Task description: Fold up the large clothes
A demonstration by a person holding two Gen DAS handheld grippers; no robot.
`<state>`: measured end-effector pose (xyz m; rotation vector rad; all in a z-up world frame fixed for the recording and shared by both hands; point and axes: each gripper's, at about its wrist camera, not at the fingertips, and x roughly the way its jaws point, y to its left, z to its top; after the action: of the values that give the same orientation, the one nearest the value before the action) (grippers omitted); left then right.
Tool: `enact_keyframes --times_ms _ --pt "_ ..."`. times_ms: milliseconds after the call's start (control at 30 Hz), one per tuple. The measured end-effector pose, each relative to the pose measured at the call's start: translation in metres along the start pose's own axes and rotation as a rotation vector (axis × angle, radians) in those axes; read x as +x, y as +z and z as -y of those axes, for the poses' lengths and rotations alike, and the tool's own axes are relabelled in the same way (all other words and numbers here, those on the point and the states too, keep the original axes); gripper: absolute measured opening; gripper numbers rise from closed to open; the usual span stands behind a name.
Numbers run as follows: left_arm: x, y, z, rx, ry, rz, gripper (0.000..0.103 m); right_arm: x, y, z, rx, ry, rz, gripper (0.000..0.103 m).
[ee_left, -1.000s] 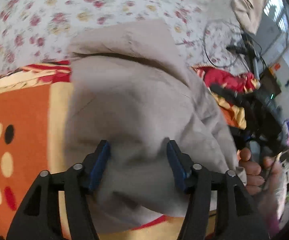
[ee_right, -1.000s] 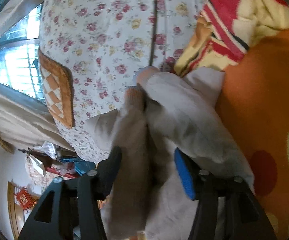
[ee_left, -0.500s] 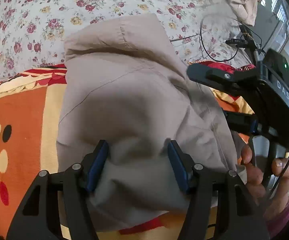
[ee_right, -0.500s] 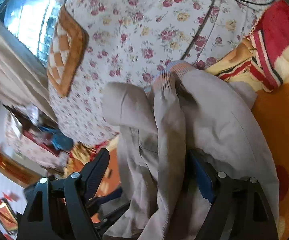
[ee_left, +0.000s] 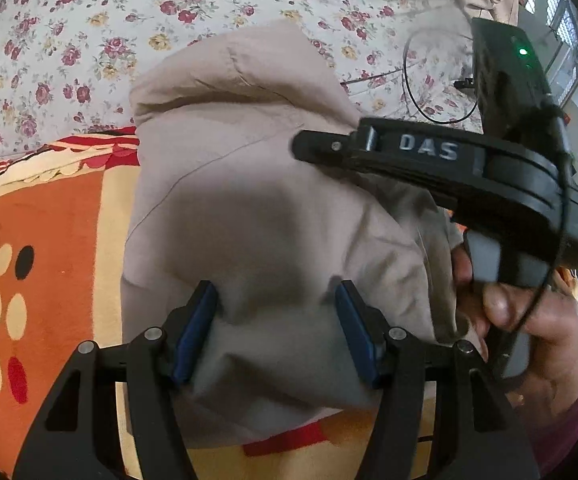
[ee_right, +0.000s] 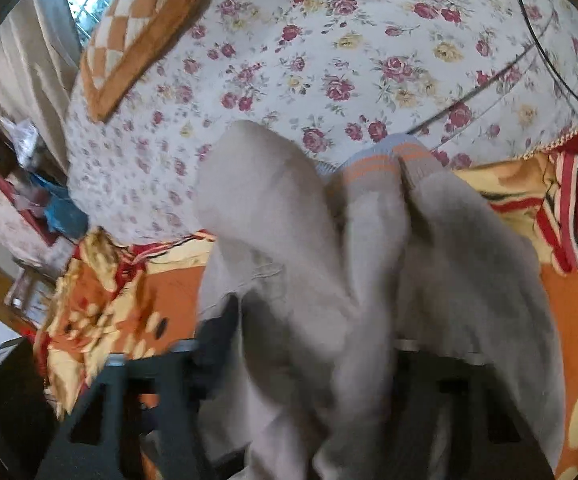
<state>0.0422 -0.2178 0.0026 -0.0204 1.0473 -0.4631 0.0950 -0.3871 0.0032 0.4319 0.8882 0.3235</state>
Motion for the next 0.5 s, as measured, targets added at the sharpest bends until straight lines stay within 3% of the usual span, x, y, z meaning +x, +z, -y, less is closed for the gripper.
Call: enact_keyframes --times_ms 33,133,333,500 --pt "-0.001 0.0 0.001 0.003 -0.005 -0.002 0.06 0.0 0.001 0.001 0.003 -0.004 0.007 0.017" --pt "-0.006 0.001 0.005 0.022 -0.018 -0.005 0.06 -0.011 0.002 0.009 0.041 0.025 0.053 0.007" --pt "-0.009 0.003 0.021 0.053 -0.07 -0.008 0.06 -0.036 0.003 0.021 0.091 0.08 0.123 0.005" --pt "-0.008 0.005 0.037 0.087 -0.078 -0.014 0.06 -0.051 0.002 0.027 0.102 0.076 0.153 0.004"
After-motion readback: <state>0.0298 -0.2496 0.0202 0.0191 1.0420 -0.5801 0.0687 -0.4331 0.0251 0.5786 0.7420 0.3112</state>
